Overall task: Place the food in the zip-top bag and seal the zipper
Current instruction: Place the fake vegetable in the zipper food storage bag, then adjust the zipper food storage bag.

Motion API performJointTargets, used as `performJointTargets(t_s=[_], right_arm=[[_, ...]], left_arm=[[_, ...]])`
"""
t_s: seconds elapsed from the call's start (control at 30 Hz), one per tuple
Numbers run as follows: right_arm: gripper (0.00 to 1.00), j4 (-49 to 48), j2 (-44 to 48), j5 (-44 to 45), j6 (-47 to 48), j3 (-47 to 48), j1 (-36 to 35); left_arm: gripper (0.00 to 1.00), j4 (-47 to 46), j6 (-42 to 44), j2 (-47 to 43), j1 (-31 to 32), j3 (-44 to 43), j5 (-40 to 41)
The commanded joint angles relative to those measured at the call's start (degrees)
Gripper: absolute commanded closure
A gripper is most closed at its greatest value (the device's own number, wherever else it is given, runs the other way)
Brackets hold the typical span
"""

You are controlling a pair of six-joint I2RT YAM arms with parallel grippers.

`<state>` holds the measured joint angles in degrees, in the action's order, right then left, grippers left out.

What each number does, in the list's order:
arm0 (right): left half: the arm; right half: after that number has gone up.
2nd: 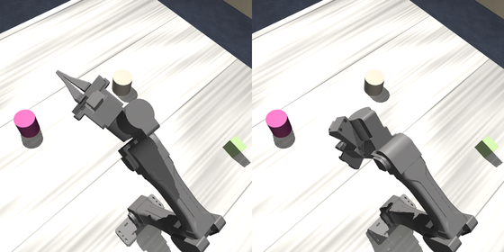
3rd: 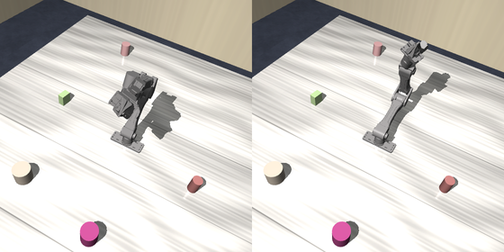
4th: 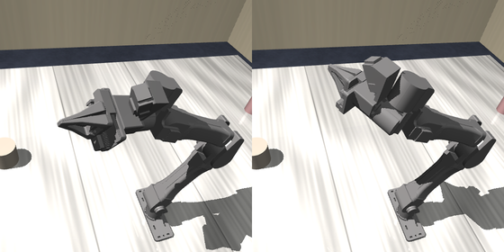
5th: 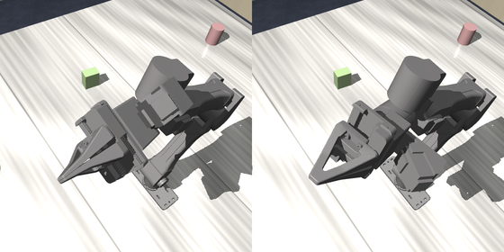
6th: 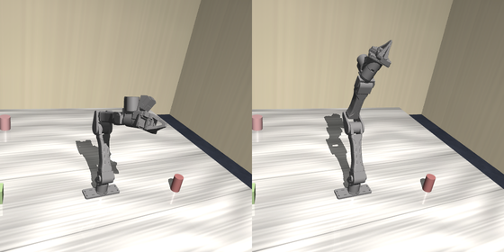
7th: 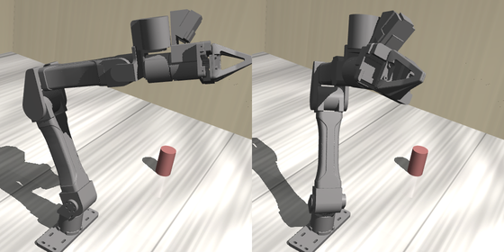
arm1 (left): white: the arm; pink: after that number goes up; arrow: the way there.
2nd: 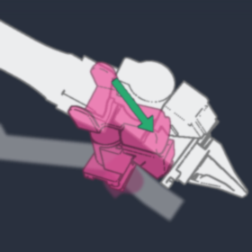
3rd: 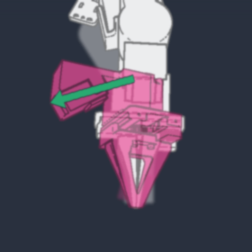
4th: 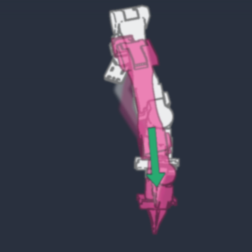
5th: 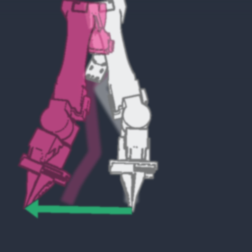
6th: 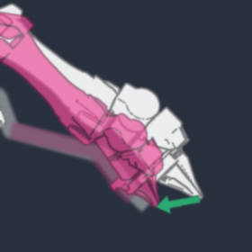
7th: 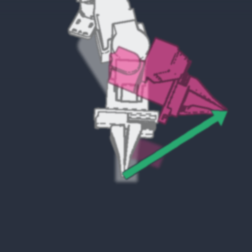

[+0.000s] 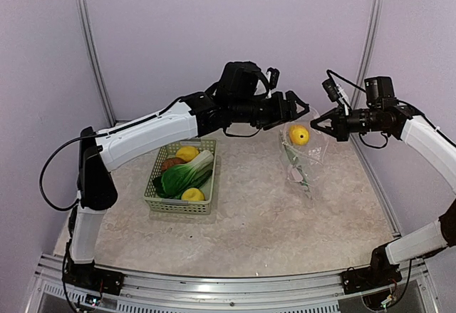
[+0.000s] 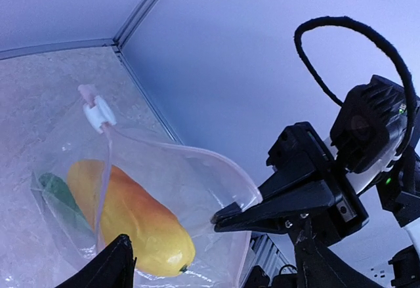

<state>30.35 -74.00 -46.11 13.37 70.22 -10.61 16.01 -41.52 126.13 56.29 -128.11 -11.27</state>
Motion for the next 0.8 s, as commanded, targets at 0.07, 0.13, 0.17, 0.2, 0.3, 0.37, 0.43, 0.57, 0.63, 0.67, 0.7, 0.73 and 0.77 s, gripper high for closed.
performJointTargets(t_s=[0.07, 0.13, 0.17, 0.2, 0.3, 0.37, 0.43, 0.57, 0.63, 0.67, 0.7, 0.73, 0.77], right_arm=[[1.00, -3.00, 1.23, 0.54, -1.67, -1.67, 1.03], [1.00, -3.52, 1.39, 1.36, -1.63, -2.17, 1.02], [1.00, -3.71, 1.42, 1.64, -1.55, -2.30, 1.03], [1.00, -3.88, 1.40, 1.79, -1.39, -2.48, 1.03], [1.00, -4.16, 0.87, 1.71, -1.23, -2.81, 1.03], [1.00, -4.07, 0.54, 1.55, -1.22, -2.83, 1.08], [1.00, -4.24, 0.36, 1.61, -1.15, -2.95, 0.96], [1.00, -4.65, 0.08, 2.17, -1.38, -3.89, 0.84], [1.00, -4.89, -0.30, 2.80, -1.43, -4.44, 0.58], [1.00, -4.98, -0.37, 3.27, -1.41, -4.61, 0.44], [1.00, -5.16, -0.59, 3.69, -1.43, -4.77, 0.28], [1.00, -5.21, -0.81, 3.92, -1.35, -4.82, 0.10], [1.00, -5.21, -0.96, 4.04, -1.21, -4.85, 0.05]], left_arm=[[0.30, 2.87, -0.17, -6.93, 0.68, 12.94, 10.89], [0.34, 3.99, -1.22, -8.15, 0.70, 14.27, 11.09], [0.36, 4.18, -1.84, -8.24, 0.70, 14.61, 10.83], [0.39, 4.20, -2.44, -8.13, 0.54, 14.60, 9.75], [0.45, 3.97, -5.94, -6.40, -1.08, 13.77, 5.31], [0.49, 3.12, -7.77, -4.88, -2.17, 13.00, 1.62], [0.50, 2.05, -8.74, -3.61, -2.78, 12.07, -1.37], [0.51, 1.78, -8.03, -1.47, -2.91, 9.60, -3.41], [0.51, 2.00, -7.72, -0.30, -2.82, 8.06, -3.89], [0.50, 2.05, -7.47, 0.06, -2.77, 7.66, -4.15], [0.50, 2.28, -7.18, 0.64, -2.77, 7.00, -4.26], [0.50, 3.03, -6.99, 1.08, -2.73, 5.69, -4.33], [0.50, 3.93, -6.69, 1.89, -2.80, 4.38, -4.56]])
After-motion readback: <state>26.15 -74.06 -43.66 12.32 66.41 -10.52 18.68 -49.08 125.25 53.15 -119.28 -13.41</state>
